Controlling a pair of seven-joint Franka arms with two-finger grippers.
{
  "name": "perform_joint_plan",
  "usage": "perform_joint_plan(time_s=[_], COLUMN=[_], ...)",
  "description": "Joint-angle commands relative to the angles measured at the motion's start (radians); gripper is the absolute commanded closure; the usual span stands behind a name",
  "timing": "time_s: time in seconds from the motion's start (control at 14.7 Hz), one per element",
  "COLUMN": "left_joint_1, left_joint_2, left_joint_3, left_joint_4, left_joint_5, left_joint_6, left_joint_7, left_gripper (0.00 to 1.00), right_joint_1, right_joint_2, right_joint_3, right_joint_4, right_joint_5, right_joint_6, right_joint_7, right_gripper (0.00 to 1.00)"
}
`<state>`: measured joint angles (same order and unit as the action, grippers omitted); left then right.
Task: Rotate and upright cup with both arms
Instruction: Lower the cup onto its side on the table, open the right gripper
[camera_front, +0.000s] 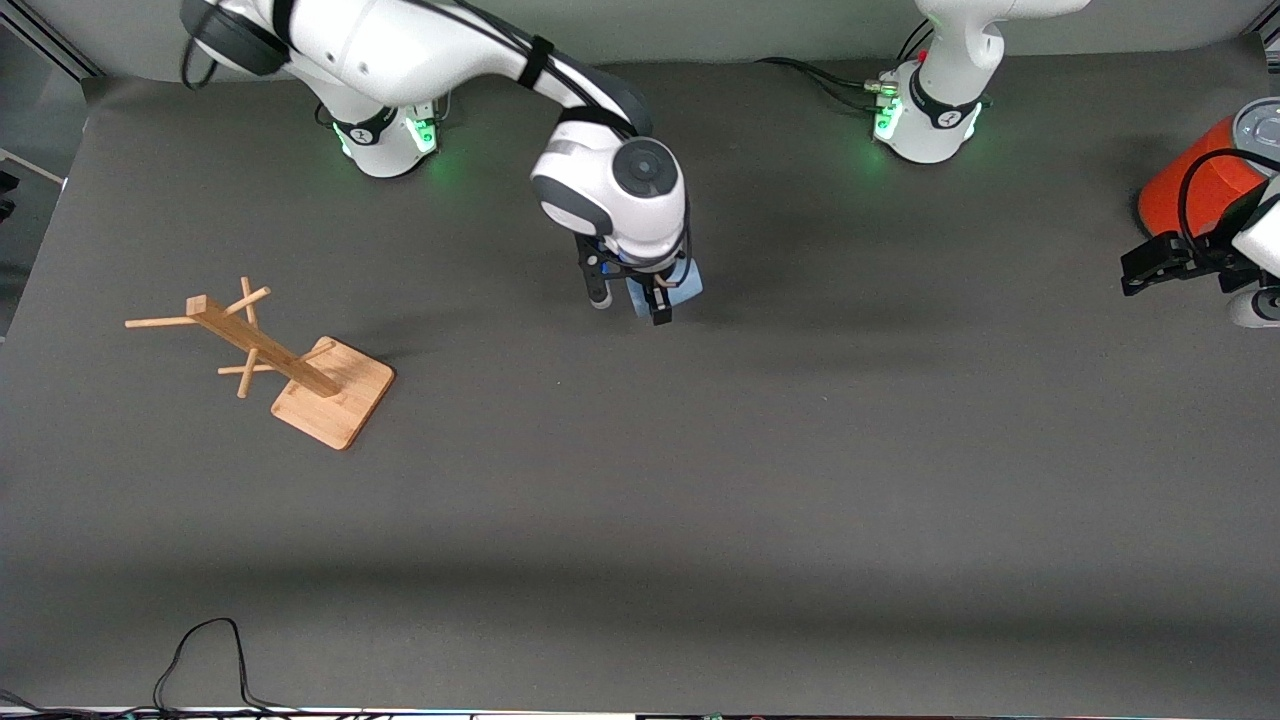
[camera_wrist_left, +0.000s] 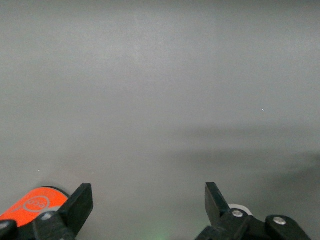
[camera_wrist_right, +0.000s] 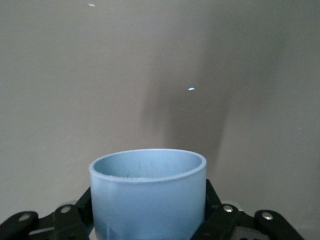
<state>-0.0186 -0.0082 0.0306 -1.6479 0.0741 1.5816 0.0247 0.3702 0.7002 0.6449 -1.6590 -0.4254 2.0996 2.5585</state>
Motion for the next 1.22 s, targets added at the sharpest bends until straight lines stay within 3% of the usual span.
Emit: perform_joint_plan(time_s=[0.0, 0.48, 0.54, 0.61, 1.15], left_joint_1=[-0.004, -0.004, -0.004, -0.004, -0.007], left_joint_2=[0.008, 0.011, 0.011, 0.011, 0.014], left_joint_3=[0.003, 0.003, 0.003, 0.003, 0.003], left_joint_4=[0.022, 0.022, 0.02, 0.02, 0.02], left_joint_5=[0.007, 0.007, 0.007, 0.007, 0.007], left_joint_6=[-0.008, -0.006, -0.006, -0.006, -0.006], left_joint_7=[0.017, 0.017, 0.017, 0.017, 0.017], left_gripper=[0.0, 0.0, 0.0, 0.0, 0.0], right_joint_1=[0.029, 0.032, 0.032, 0.033, 0.023], right_joint_2=[0.076, 0.145, 0.157, 0.16, 0.114], right_joint_3=[-0.008, -0.01, -0.01, -0.01, -0.002], right_joint_4=[0.044, 0.045, 0.048, 0.048, 0.093], right_joint_5=[-0.039, -0.096, -0.101, -0.105, -0.115], right_joint_6=[-0.01, -0.009, -0.007, -0.003, -0.091], right_joint_7=[0.077, 0.12, 0.129, 0.14, 0.079], right_gripper=[0.24, 0.21, 0.17, 0.0, 0.0])
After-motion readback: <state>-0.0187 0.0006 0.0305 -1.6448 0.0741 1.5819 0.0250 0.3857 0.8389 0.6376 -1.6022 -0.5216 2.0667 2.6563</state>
